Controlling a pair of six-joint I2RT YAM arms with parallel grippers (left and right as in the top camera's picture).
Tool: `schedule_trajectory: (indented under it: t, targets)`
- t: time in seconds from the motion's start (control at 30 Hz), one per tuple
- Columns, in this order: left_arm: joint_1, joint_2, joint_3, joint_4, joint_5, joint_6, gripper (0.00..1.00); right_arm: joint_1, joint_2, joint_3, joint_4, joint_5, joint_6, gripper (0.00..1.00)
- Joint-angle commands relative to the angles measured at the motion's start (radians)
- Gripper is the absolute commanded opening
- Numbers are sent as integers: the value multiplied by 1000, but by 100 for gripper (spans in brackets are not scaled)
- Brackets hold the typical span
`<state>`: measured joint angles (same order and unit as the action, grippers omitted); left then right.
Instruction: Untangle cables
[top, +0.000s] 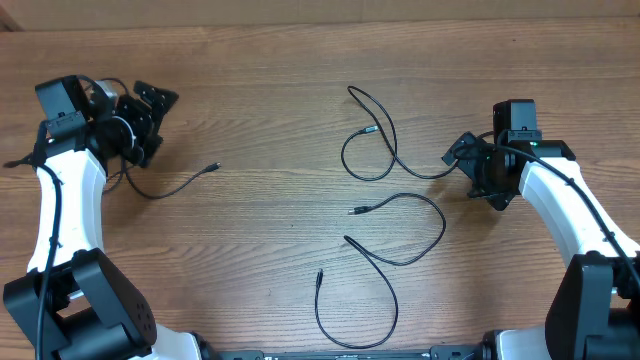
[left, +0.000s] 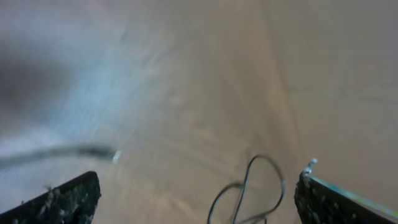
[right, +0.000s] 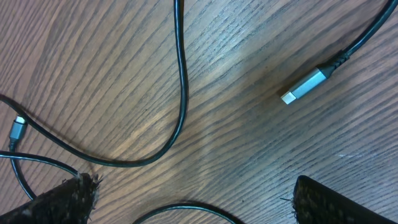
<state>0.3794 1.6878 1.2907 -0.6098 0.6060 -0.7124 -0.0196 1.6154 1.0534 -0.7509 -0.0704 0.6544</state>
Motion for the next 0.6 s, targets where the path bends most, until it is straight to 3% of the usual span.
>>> schedule_trajectory:
  t: [0.0, 0.37, 0.57]
  targets:
    - [-4, 7, 0, -116, 4, 60, 99, -1, 6, -5, 6, 14, 3, 100]
    - [-174, 8, -2, -259, -15, 321, 99, -2, 6, -5, 6, 14, 3, 100]
    - [-314, 8, -2, -257, -106, 339, 99, -2, 6, -5, 6, 14, 3, 100]
